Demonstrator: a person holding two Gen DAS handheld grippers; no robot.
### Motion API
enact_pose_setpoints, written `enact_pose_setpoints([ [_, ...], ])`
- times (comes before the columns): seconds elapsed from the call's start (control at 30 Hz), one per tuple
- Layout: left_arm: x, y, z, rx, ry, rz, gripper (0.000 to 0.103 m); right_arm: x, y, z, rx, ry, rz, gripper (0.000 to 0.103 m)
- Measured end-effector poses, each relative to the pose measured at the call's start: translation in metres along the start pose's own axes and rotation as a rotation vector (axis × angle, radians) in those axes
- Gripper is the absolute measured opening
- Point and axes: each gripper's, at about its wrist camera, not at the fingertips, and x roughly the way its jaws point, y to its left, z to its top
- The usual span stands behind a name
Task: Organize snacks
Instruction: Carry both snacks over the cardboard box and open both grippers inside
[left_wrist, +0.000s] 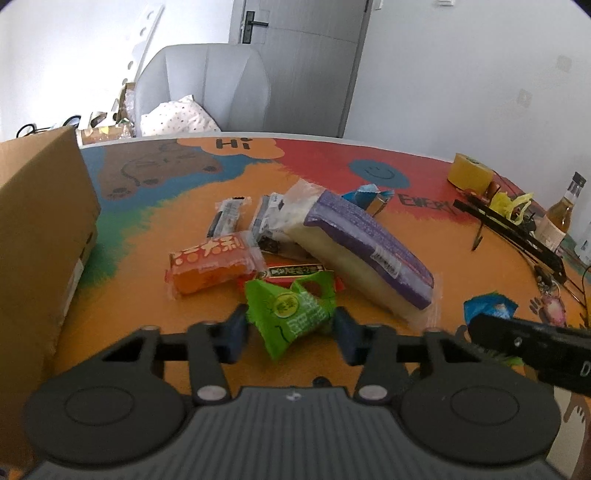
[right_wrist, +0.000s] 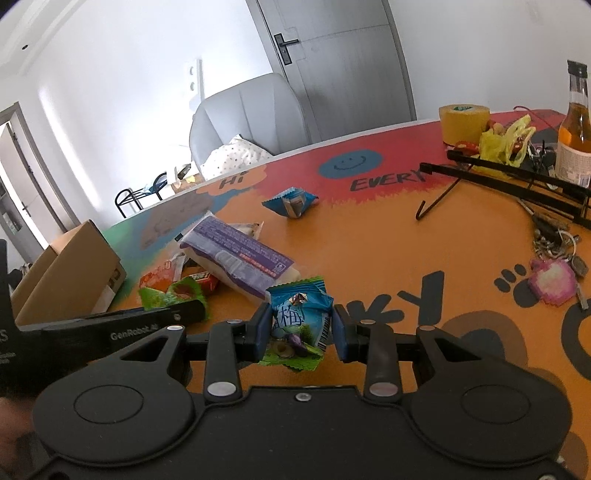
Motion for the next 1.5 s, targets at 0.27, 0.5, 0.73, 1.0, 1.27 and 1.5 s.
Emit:
enact_pose_setpoints([
  [0.27,-0.015,0.007,0.005,-0.005,-0.003,-0.015,0.025,0.001,0.007,0.002,-0.004,-0.011,0.013,0.033],
  [0.5,-0.027,0.011,0.008,-0.012,-0.022,-0.021,0.02,-0.002,0.019,0.006,-0.018,-0.026,0.036,0.033],
  [0.73,-0.048,0.017,0.019,-0.017,-0.072,-0.018,0.02,-0.003,0.039,0.015,-0.044,-0.041,0.072,0.033],
  [1.0,-0.078,0.031,0.039,-0.021,-0.138,0.008,0.02,-0.001,0.066,0.031,-0.066,-0.08,0.133,0.033],
  [1.27,-0.102,0.06,0.055,-0.056,-0.205,0.033,0.02,0.0,0.1,0.04,-0.113,-0.102,0.166,0.033],
  [1.5,-0.121,0.085,0.064,-0.084,-0.246,0.072,0.02,0.001,0.132,0.052,-0.159,-0.12,0.21,0.033],
])
